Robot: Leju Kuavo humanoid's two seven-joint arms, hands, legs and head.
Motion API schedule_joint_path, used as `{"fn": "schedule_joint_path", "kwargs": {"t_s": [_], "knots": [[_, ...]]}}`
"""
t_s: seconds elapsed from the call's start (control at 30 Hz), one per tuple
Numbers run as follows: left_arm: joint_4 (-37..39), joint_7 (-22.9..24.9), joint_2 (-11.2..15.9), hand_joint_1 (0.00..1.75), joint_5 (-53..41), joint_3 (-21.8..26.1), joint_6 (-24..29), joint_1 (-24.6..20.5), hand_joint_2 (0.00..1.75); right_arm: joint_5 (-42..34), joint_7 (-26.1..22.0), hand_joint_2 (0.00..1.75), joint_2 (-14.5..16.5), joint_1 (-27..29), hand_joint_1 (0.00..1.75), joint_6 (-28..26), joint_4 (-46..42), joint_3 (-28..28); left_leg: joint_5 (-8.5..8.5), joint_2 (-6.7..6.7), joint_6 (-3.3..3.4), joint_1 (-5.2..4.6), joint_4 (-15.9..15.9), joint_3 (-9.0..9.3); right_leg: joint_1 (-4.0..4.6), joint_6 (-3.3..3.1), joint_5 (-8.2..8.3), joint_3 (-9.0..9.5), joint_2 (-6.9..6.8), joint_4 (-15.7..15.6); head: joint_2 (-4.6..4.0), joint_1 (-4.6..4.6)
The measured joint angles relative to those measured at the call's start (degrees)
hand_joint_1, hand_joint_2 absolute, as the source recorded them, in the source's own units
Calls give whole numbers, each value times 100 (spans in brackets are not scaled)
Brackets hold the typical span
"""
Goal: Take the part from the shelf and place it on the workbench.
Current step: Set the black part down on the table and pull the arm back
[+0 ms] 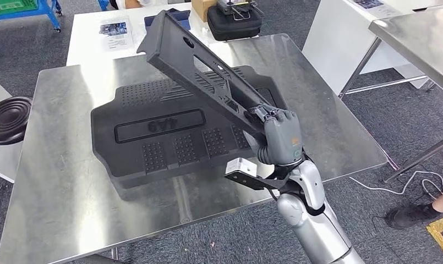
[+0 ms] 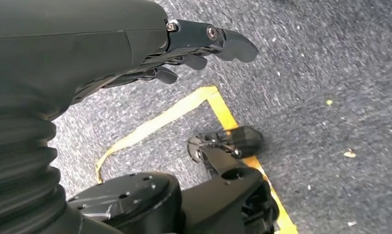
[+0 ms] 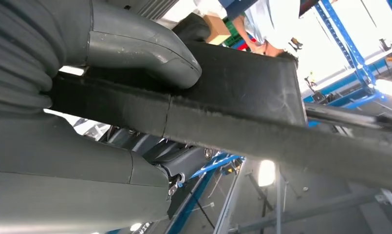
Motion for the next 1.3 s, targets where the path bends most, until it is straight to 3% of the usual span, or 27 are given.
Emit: {"fn": "schedule_joint_path", "kwargs": {"t_s": [0.07,0.13,0.27,0.53,0.7,0.9,1.3], "knots": [[-3,39,-16,0,-45,0,-19,-20,175,176,95,175,-10,-139,175,49,113,8,-49,-8,-43,-16,-9,39,44,-83,314,213,-8,-638,0,0],[-13,112,-24,0,-130,-5,-63,-59,175,474,238,175,-14,-370,175,122,349,25,-71,-10,-74,-41,-4,38,59,-185,407,264,-5,-790,0,2],[-26,266,-32,0,-304,-40,-162,-158,175,1168,421,175,-14,-922,175,132,1135,45,-71,4,76,-49,-33,49,53,-139,501,314,16,-806,0,-18],[-33,439,-69,0,-577,-195,-265,-335,175,2456,212,175,52,-2169,175,-458,3786,254,-52,7,-65,-41,-104,84,66,-179,488,315,24,-802,0,-18],[-35,453,-72,0,-684,-291,-322,-371,175,2711,-138,175,181,-2653,175,-651,4989,487,-52,9,-90,-43,-105,84,61,-190,490,314,24,-801,0,-15],[-35,463,-73,0,-707,-337,-328,-382,175,2744,-327,175,362,-2805,175,-803,5621,676,-52,5,-90,-63,-105,83,39,-189,490,314,23,-803,0,-16],[-35,511,-73,0,-765,-365,-334,-388,175,2906,-603,175,580,-2844,175,-873,5973,1169,-54,4,-87,-79,-105,81,27,-189,490,314,23,-809,0,-16]]}}
